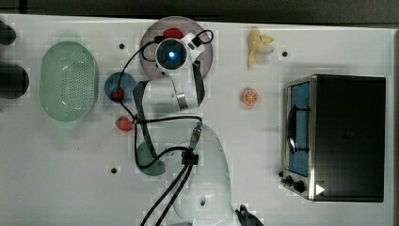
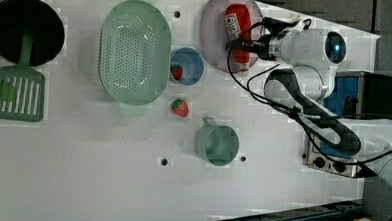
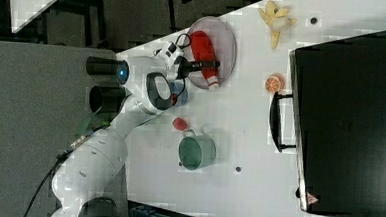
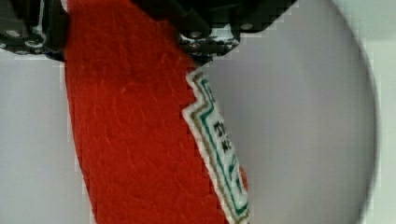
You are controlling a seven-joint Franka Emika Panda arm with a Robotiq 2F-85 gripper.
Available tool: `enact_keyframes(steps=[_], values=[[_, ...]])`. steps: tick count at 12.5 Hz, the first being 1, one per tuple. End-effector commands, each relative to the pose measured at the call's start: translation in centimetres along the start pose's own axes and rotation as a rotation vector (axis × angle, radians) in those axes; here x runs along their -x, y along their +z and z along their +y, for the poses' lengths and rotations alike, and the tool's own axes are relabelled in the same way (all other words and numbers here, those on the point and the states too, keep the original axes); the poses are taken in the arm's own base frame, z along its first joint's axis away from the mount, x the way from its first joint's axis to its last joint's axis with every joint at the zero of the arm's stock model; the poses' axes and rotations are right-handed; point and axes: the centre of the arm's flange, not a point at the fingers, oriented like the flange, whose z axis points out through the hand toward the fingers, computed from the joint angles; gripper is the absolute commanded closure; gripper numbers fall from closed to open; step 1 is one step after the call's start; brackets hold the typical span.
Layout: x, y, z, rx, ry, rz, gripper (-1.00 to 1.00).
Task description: Pick ketchup from plate and place it on table.
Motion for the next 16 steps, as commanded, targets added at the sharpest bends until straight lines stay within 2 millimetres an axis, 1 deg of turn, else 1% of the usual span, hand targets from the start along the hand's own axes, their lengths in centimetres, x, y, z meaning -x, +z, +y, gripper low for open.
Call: enact_keyframes(steps=[1, 3, 5, 8, 10, 11, 13, 15, 16], values=[[-3.3, -6.8, 1.3, -0.006, 0.017, 0.109, -0.24], [-4.5, -11.9, 2.6, 0.009, 0.033, 0.148, -0.24], [-4.9, -16.8, 3.8, 0.032, 0.059, 0.128, -0.24], [-4.1, -23.4, 5.5, -0.019, 0.18, 0.036, -0.24], [-3.1, -27.1, 7.3, -0.025, 0.229, -0.008, -0.24], [-2.4, -28.6, 8.3, -0.012, 0.243, -0.029, -0.24], [-0.1, -30.5, 10.2, 0.016, 0.273, -0.098, -0.24], [2.2, -31.7, 11.9, 0.033, 0.3, -0.126, -0.24], [3.4, -31.9, 12.6, 0.04, 0.313, -0.133, -0.24]])
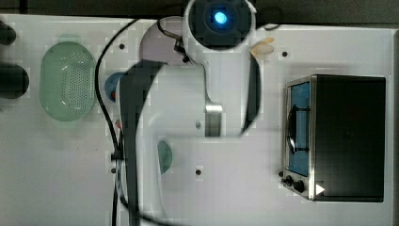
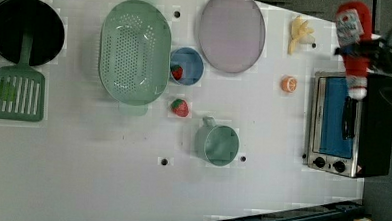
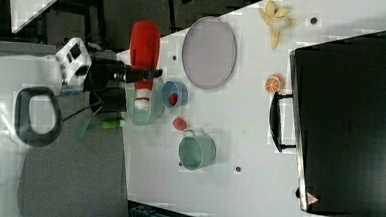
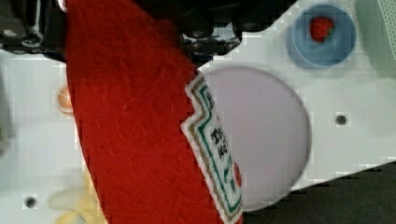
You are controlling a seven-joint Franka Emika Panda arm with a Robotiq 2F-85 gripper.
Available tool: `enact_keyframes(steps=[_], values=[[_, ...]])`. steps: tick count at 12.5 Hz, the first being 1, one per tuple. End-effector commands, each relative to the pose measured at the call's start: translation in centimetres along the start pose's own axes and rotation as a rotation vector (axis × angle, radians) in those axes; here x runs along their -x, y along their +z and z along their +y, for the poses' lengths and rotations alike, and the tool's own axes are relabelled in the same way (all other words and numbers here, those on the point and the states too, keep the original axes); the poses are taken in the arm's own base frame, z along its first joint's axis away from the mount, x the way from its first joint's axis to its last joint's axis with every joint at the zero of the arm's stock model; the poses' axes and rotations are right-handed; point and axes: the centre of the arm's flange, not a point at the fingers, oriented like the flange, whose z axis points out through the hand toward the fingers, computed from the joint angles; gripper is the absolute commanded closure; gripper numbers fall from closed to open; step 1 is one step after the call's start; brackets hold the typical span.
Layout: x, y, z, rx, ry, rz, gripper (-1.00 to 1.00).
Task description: Pick ketchup from plate and place it on table.
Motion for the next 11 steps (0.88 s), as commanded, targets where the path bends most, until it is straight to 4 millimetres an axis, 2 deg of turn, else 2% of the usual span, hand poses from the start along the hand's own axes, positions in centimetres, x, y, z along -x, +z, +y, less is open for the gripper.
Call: enact_keyframes(steps=[1, 3, 5, 7, 9, 11], values=[[2.2, 3.8, 5.0, 0.043, 0.053, -0.107, -0.24], [4.3, 4.6, 6.6, 0.055, 0.075, -0.131, -0.24], [6.2, 6.5, 7.9, 0.061, 0.092, -0.151, -0.24], [7.7, 9.2, 9.0, 0.061, 0.109, -0.149, -0.24], [9.2, 12.1, 9.0, 0.056, 0.155, -0.114, -0.24], [11.8, 15.6, 8.5, 0.064, 0.222, -0.128, -0.24]])
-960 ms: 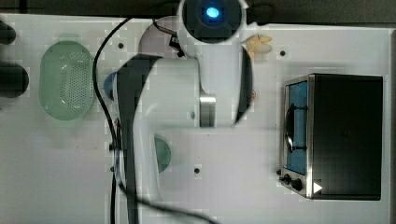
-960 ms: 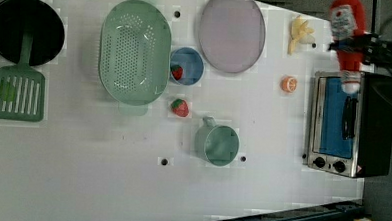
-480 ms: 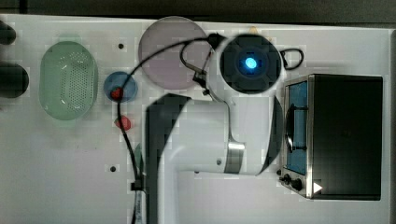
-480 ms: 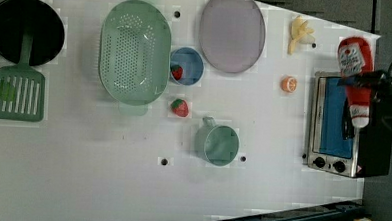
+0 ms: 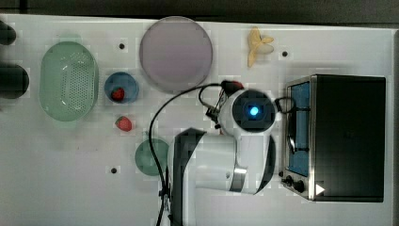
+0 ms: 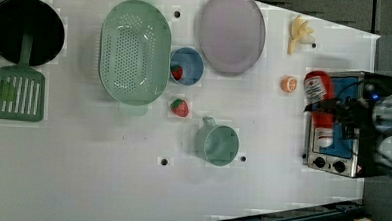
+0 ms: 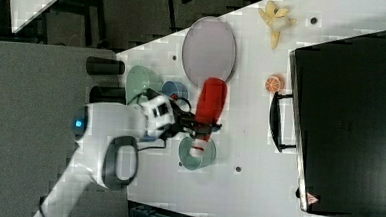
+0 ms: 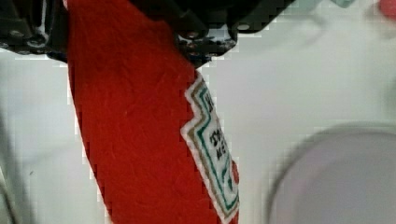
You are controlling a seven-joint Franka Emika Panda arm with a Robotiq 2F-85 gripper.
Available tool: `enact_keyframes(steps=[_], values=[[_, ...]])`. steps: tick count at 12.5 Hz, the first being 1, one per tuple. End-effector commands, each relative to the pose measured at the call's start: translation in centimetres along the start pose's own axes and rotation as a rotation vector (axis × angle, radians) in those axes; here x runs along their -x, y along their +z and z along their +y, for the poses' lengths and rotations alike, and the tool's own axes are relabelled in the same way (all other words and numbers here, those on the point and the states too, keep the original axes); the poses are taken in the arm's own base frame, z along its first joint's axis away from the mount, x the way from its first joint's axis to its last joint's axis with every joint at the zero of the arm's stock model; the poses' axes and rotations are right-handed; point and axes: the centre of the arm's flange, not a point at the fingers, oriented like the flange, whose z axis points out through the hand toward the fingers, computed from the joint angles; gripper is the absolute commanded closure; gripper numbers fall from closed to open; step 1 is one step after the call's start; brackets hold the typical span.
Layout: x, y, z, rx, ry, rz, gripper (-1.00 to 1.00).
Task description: Pick ketchup from plate and place it on table.
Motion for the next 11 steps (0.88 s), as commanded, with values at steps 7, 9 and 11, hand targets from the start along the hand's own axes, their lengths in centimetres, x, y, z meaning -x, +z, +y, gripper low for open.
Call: enact_keyframes(steps=[7, 9, 11], values=[[2.9, 8.8, -3.6, -0.043, 0.148, 0.058, -0.3], [3.1, 10.5, -3.3, -0.037, 0.154, 0.041, -0.69], [3.2, 10.4, -3.8, -0.045, 0.144, 0.053, -1.0]])
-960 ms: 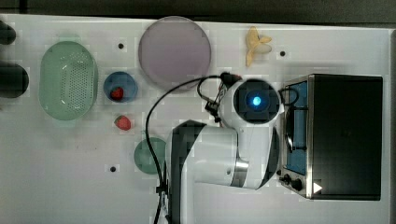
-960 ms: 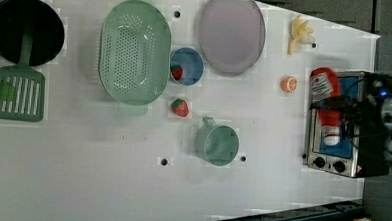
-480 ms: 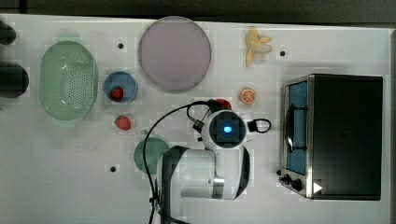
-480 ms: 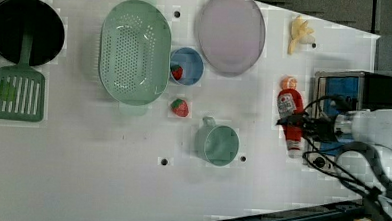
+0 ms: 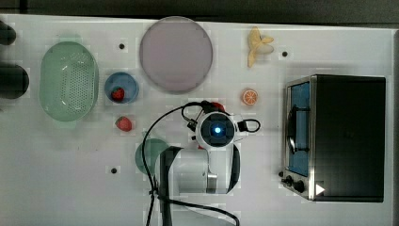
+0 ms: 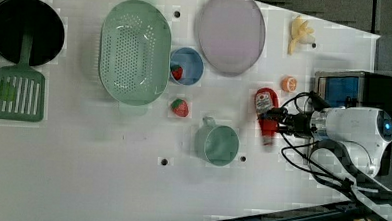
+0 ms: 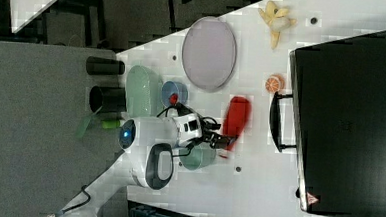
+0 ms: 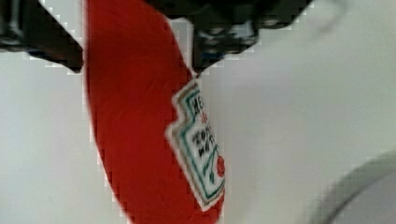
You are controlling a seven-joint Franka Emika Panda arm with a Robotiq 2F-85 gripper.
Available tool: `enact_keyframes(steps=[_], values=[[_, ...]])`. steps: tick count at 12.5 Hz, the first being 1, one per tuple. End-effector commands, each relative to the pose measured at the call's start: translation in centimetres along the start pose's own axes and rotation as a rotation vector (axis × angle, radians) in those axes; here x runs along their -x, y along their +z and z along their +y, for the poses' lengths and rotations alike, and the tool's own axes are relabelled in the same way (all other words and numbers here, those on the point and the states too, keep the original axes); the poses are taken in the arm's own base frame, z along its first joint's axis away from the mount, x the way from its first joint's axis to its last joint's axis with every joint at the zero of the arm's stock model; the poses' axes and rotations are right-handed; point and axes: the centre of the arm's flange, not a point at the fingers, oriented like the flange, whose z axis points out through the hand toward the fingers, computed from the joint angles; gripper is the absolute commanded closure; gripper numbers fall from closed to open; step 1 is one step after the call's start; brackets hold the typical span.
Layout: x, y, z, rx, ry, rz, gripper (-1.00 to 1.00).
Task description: Pick ketchup from plate and place it on table.
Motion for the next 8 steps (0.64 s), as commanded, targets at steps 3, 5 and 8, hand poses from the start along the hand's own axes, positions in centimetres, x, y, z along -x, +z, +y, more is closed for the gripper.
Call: enact_keyframes(steps=[3, 5, 8], values=[[-1.6, -5.7, -1.1, -0.067, 0.055, 0.131, -1.0], [-2.5, -10.3, -1.3, -0.093, 0.072, 0.187, -1.0], [-3.3, -17.8, -1.5, -0.083, 0.174, 0.176, -1.0]])
